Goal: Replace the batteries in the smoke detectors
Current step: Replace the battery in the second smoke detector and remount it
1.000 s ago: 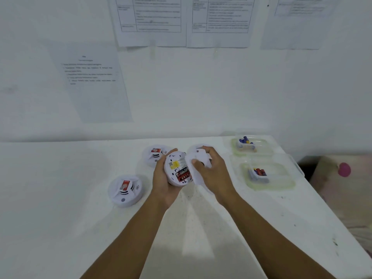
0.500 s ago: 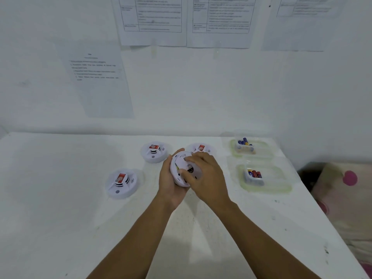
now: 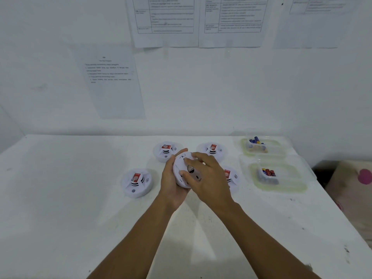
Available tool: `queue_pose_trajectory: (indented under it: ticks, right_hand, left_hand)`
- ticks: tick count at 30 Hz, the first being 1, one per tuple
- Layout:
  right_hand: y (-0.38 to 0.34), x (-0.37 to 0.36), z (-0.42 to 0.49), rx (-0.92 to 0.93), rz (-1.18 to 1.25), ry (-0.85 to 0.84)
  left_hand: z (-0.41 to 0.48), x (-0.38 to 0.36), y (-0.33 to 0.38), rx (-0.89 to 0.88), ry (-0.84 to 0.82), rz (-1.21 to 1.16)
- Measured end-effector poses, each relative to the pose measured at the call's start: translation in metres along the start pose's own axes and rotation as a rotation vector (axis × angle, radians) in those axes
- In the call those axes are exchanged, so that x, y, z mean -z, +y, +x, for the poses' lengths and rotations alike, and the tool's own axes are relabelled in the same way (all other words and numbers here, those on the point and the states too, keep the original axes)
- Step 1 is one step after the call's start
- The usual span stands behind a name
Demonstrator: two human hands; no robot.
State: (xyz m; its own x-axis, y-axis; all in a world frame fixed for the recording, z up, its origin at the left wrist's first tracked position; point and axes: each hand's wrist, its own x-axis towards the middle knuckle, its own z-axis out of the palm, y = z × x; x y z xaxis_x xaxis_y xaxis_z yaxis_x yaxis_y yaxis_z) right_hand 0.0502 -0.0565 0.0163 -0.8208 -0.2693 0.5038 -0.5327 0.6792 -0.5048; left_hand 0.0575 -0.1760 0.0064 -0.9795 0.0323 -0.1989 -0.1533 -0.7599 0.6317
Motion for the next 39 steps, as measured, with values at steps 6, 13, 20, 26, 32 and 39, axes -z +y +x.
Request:
queue_pose_trajectory:
  ticks: [6,13,20,26,32,39]
  right_hand:
    - [-0.017,-0.011,-0.002,-0.187,0.137,0.055]
    - [-0.033,-0.029,-0.003,-0.311,0.250,0.130]
    - [-0.034,-0.010,0.008,-0.521,0.568,-0.040]
    - [-0.011,-0.001,0.007,-0.693,1.060,-0.072]
    - [0.005,0.000,-0.005,-0.566,0.954,-0.121]
    - [0.022,-0.004,-0.012,-0.268,0.543,-0.156]
  left_hand:
    - [0.000,0.006,0.006,-0.068,0.012,0.131]
    - [-0.005,0.011,0.018,-0.157,0.018,0.280]
    - [-0.002,0.015,0.035,-0.148,-0.027,0.534]
    - [-0.001,0.027,0.036,-0.275,0.054,0.680]
    - [-0.017,0.039,0.028,-0.349,-0.018,0.848]
    - [-0.025,0.039,0.029,-0.327,-0.037,0.854]
